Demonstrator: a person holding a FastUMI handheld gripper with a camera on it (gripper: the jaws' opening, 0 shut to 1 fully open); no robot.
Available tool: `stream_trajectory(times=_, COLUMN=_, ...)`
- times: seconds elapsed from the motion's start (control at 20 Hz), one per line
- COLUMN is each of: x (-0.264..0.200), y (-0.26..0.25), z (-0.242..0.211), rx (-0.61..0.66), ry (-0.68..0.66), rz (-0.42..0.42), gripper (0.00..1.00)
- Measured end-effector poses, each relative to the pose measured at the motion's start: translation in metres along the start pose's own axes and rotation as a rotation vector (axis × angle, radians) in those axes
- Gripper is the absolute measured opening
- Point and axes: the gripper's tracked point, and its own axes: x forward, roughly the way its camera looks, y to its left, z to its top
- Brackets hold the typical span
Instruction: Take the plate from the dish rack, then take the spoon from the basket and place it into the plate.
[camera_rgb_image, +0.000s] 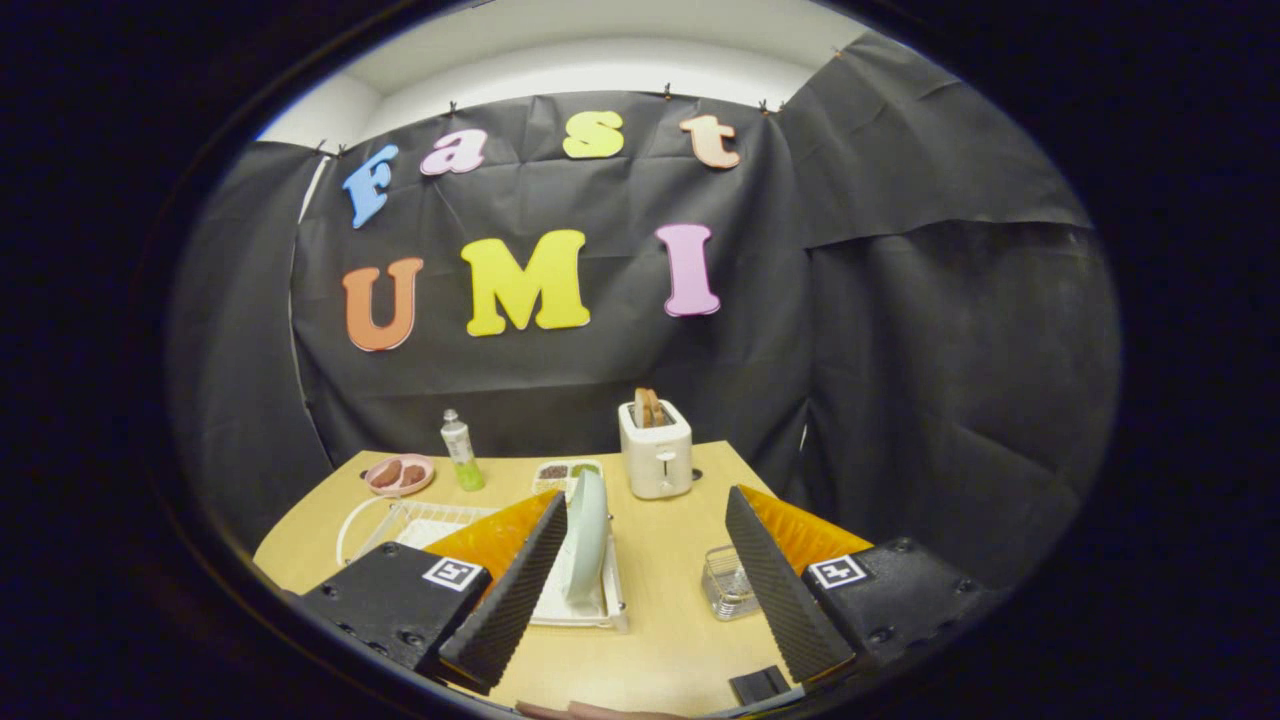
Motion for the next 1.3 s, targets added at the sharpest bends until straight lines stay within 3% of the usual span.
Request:
stream_trajectory(times=0.45, x=0.09, y=0.03, z=-0.009, rx=-0.051, ry=0.276, rz=0.002, gripper=1.0)
stream_trajectory(times=0.6, x=0.119, y=0.043, z=-0.014, rx=-0.013, ry=0.395, rz=0.024, gripper=1.0)
stream_trajectory(times=0.8, x=0.144, y=0.062, z=-0.033, rx=-0.022, ry=0.581, rz=0.071, gripper=0.82)
stream_trajectory(times=1.1, x=0.159, y=0.065, z=-0.037, rx=-0.253, ry=0.722, rz=-0.019, gripper=0.75)
stream_trajectory(times=1.3, x=0.175, y=0.053, z=-0.038, rx=-0.378, ry=0.77, rz=-0.155, gripper=0.68)
